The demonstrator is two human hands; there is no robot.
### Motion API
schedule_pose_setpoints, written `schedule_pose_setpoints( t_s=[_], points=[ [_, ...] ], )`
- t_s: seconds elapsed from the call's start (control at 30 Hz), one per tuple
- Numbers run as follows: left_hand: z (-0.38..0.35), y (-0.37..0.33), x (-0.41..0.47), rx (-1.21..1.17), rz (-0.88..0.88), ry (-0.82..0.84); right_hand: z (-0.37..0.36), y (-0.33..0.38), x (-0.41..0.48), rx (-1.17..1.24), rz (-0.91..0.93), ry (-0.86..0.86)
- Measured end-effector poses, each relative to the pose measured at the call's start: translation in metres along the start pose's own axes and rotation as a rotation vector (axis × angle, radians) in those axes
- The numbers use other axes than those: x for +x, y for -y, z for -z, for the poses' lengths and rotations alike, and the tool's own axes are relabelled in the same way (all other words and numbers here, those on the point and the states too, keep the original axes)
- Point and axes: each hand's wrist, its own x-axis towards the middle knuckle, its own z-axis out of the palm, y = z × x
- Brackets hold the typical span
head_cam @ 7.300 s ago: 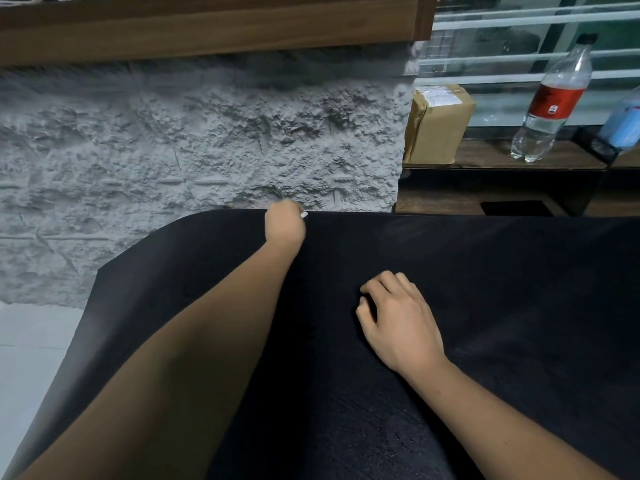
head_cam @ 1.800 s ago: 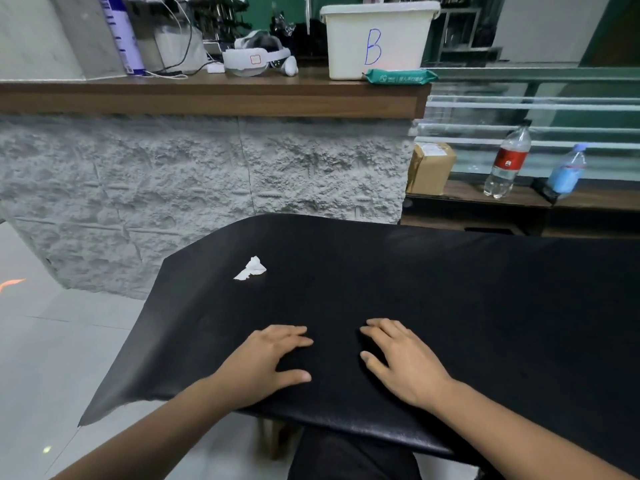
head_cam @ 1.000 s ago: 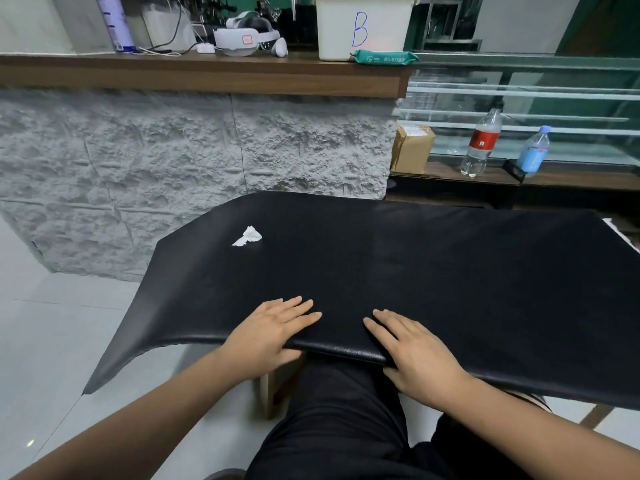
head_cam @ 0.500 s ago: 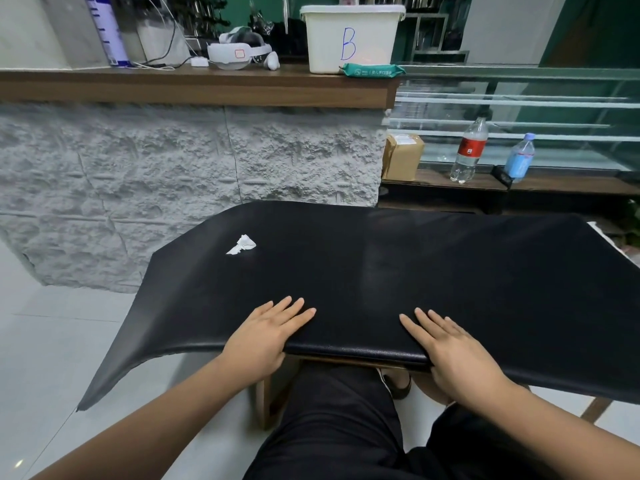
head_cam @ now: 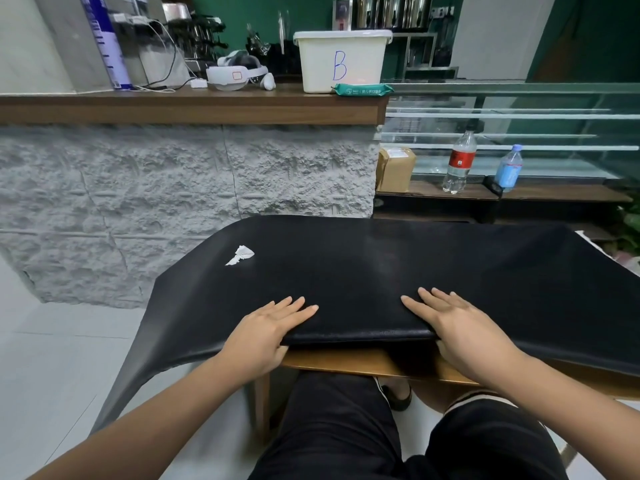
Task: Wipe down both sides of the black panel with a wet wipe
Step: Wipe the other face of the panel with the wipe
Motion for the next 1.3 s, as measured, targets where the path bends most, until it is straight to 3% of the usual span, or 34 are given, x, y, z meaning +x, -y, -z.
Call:
schedule_pose_setpoints(
  t_s=[0.8, 1.3],
  points=[
    [0.001, -0.048, 0.027, -0.037, -0.06, 0.035, 0.02, -0.034, -0.048, 0.089, -0.099, 0.023],
    [-0.01, -0.109, 0.052, 0.012, -0.114, 0.102, -0.01, -0.09, -0.091, 0.173, -0.125, 0.035]
  ],
)
